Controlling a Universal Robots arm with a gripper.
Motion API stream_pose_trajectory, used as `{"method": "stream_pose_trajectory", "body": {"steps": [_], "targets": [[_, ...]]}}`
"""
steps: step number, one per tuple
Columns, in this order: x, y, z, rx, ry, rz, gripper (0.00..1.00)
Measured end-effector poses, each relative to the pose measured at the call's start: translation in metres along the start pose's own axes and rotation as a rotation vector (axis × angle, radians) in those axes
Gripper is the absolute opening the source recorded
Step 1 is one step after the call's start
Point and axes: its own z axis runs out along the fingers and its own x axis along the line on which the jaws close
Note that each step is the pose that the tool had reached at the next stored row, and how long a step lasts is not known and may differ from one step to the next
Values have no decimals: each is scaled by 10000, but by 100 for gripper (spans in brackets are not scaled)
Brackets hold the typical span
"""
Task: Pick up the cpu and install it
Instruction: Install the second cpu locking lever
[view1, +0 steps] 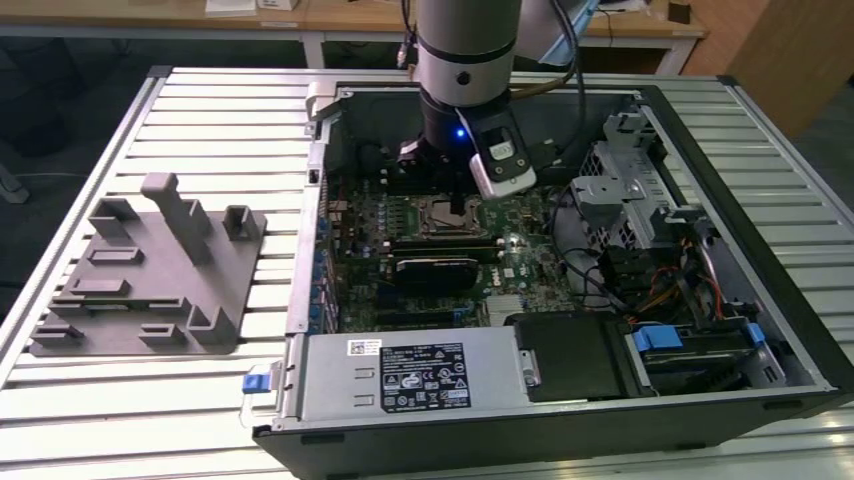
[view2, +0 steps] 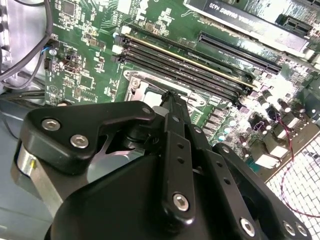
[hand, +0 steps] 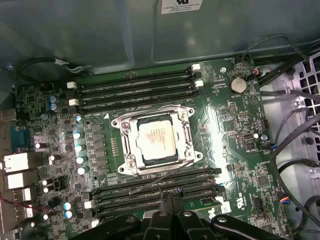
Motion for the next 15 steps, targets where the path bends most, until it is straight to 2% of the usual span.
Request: {"method": "stream_pose_trajectory", "body": {"steps": [6, 15], "targets": [[33, -13, 43, -134, -100, -7, 11], [85, -28, 99, -161, -162, -21, 11]]}}
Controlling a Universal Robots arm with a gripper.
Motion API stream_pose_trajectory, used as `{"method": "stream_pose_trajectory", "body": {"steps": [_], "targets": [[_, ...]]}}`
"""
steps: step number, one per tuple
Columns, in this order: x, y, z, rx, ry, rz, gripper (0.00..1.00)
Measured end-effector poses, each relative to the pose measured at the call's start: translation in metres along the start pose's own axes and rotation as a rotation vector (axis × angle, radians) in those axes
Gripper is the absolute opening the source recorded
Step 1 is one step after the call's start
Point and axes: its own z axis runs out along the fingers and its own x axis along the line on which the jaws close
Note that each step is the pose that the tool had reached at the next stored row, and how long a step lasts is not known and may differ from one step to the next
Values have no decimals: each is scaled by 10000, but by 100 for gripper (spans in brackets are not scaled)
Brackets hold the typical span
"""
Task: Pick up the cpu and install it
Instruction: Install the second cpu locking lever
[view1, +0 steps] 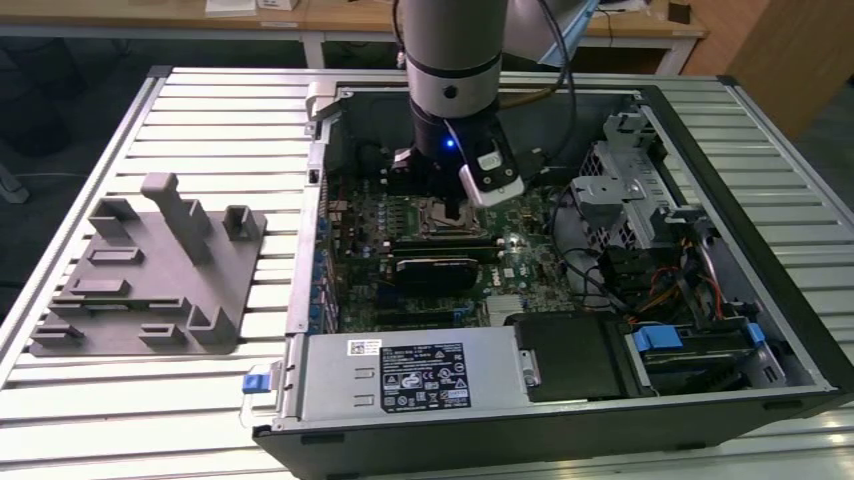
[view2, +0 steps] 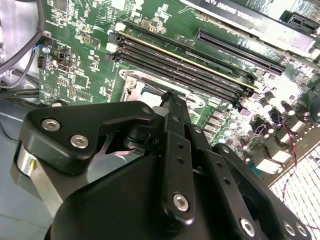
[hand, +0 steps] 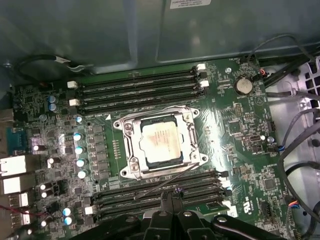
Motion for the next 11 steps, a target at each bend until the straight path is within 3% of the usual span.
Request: {"method": "stream_pose_trajectory", "body": {"steps": [11], "targets": [[11, -6, 33, -23, -16, -19, 11]]}}
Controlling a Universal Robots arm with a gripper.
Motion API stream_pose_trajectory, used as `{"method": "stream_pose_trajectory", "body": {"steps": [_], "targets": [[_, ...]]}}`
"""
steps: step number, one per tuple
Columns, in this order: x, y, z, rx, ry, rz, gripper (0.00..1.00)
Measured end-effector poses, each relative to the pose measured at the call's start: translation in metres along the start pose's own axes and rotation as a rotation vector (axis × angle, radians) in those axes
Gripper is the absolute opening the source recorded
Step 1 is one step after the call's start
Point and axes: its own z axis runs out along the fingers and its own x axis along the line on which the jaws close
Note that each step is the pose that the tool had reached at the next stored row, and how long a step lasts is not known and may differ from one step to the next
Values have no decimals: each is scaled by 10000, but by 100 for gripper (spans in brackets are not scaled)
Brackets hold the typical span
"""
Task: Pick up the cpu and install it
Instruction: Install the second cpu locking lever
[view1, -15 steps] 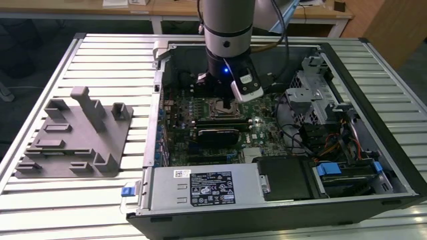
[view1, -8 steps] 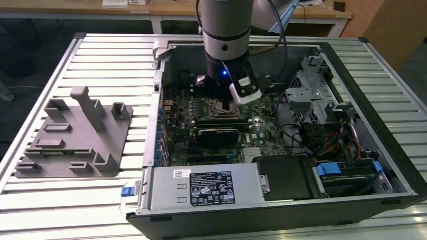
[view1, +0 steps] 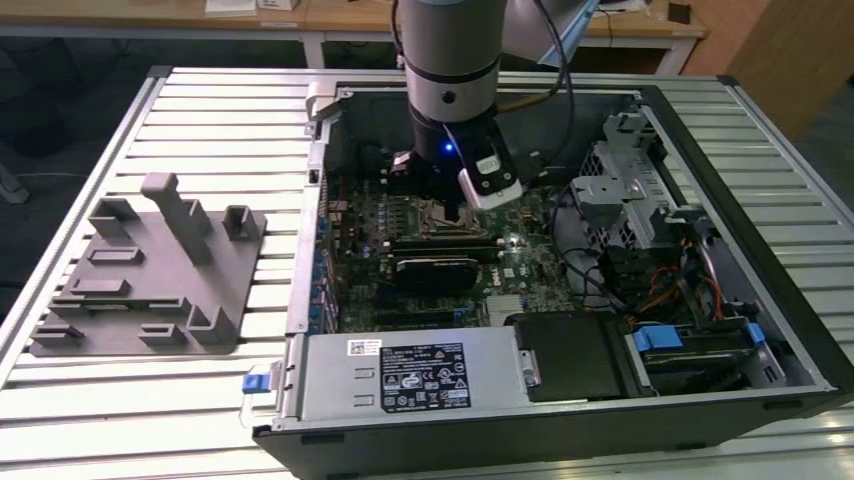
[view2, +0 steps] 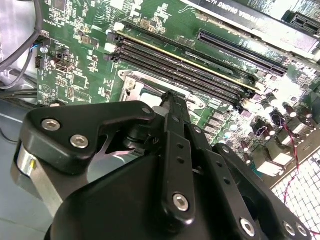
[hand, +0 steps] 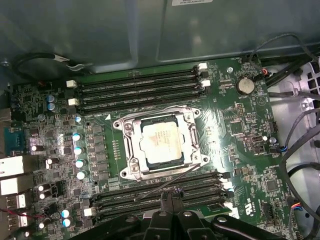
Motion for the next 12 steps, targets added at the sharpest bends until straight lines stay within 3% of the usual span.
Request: {"method": "stream_pose_trajectory", "body": {"steps": [12], "targets": [[21, -13, 43, -8, 1, 0, 11]]}}
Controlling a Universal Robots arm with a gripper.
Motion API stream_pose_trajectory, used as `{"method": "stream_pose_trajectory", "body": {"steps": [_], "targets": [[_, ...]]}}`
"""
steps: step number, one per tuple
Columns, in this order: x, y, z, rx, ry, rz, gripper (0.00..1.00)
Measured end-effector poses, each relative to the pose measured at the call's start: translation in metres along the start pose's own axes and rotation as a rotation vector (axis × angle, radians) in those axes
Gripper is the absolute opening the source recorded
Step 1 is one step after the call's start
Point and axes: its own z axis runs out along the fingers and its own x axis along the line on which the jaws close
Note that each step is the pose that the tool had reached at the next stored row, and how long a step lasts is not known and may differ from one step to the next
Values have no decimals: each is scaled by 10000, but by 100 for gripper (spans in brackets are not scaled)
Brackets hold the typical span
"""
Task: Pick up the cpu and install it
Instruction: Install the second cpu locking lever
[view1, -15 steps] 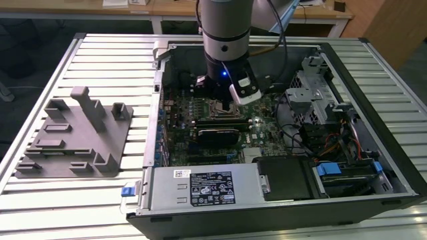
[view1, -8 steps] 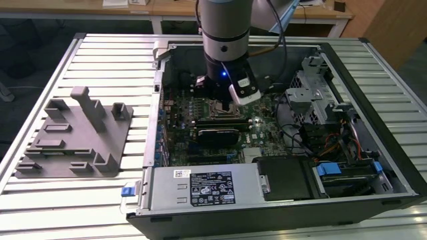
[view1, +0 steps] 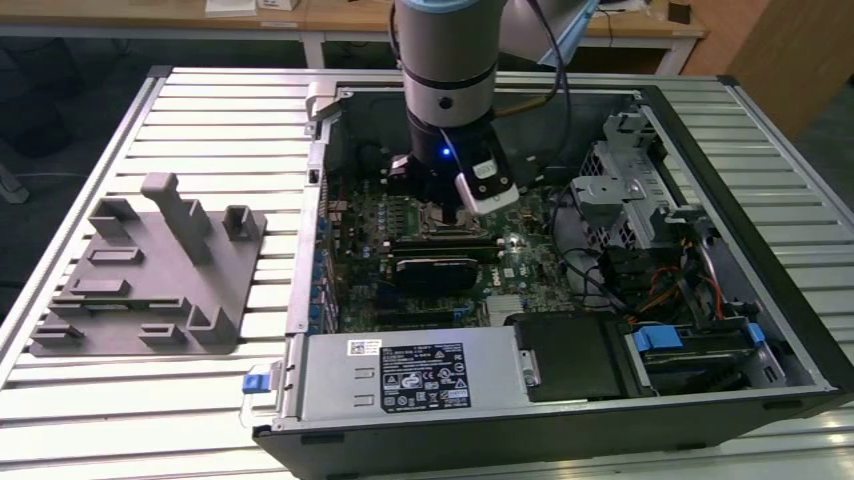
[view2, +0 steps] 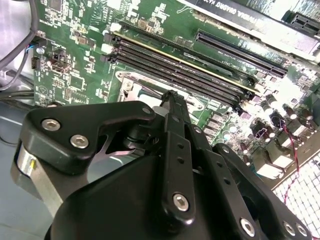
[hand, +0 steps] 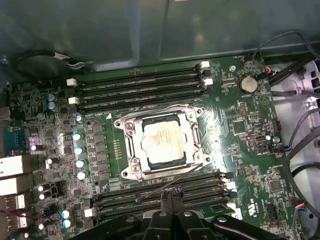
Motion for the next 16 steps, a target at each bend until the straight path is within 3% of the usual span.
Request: {"method": "stream_pose_trajectory", "body": {"steps": [7, 11, 16], "targets": [[41, -15, 55, -75, 16, -16, 11], [47, -19, 80, -243, 40, -90, 11], [52, -23, 99, -278, 51, -136, 11]]}}
